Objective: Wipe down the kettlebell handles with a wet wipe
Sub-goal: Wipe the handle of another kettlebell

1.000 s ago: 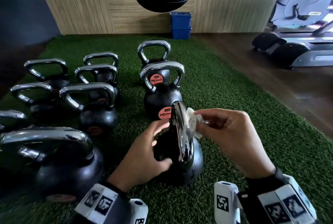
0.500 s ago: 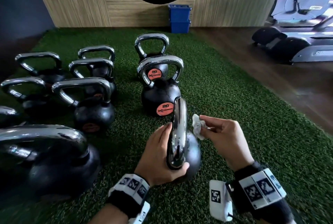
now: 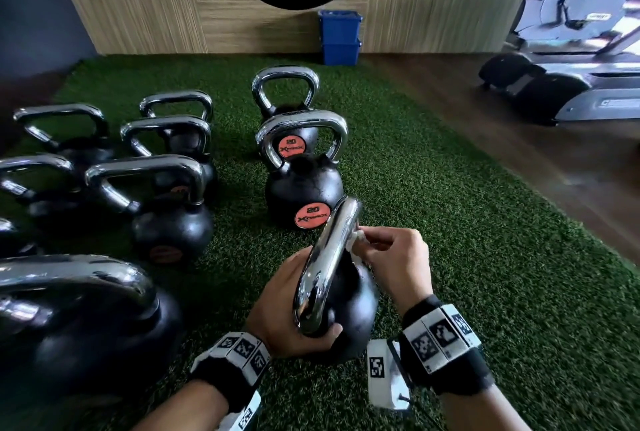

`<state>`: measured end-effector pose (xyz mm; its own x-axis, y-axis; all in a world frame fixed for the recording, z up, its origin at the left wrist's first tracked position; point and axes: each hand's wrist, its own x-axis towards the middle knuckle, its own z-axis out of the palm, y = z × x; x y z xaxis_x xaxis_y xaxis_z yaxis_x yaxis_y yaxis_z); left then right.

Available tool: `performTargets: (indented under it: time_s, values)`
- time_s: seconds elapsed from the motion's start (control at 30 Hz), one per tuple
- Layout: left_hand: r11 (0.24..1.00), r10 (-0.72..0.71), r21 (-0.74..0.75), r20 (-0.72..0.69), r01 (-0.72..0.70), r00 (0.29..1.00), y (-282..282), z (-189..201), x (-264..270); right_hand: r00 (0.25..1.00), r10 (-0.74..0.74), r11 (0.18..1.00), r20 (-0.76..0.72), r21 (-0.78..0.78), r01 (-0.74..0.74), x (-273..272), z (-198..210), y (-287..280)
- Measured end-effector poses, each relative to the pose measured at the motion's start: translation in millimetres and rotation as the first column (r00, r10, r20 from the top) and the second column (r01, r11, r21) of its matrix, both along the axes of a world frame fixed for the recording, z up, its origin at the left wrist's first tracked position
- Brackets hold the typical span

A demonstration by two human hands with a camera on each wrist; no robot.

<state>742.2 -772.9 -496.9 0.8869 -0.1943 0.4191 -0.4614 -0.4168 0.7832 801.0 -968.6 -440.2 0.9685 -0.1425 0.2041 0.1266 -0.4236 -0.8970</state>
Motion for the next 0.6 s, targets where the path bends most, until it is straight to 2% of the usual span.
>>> performTargets:
  time_s: [0.07, 0.17, 0.27, 0.37, 0.43, 0.53, 0.6]
  values:
    - [1.0, 0.004, 0.011, 0.0, -0.004, 1.0, 0, 0, -1, 0.998, 0.01, 0.998, 0.069, 0.053, -0.013, 2, 12, 1]
    - [0.999, 0.031, 0.02, 0.028, -0.032, 0.999, -1, -1, -2, 0.973, -0.011, 0.999, 0.231, 0.04, 0.002, 4, 24, -4]
    - [0.999, 0.02, 0.024, 0.048, -0.022, 0.999, -1, -1, 0, 0.976, 0.021, 0.998, 0.217, 0.045, -0.032, 4, 26, -7]
    - [1.0, 0.008, 0.016, 0.057, -0.009, 0.998, -1, -3, 3, 0.971, 0.068, 0.998, 0.227, -0.028, -0.064, 4, 31, -8]
    - [1.0, 0.009, 0.015, 0.061, -0.01, 0.998, -1, -4, 3, 0.934, 0.087, 0.991, 0.347, -0.121, -0.047, 1, 37, -9]
    - [1.0, 0.01, 0.001, 0.046, -0.01, 0.999, 0, -6, 4, 0.83, 0.165, 0.969, 0.533, -0.243, -0.036, -16, 47, -8]
    - [1.0, 0.022, 0.006, 0.041, -0.022, 0.999, 0, -7, 4, 0.768, 0.26, 0.94, 0.585, -0.334, -0.065, -32, 50, -6]
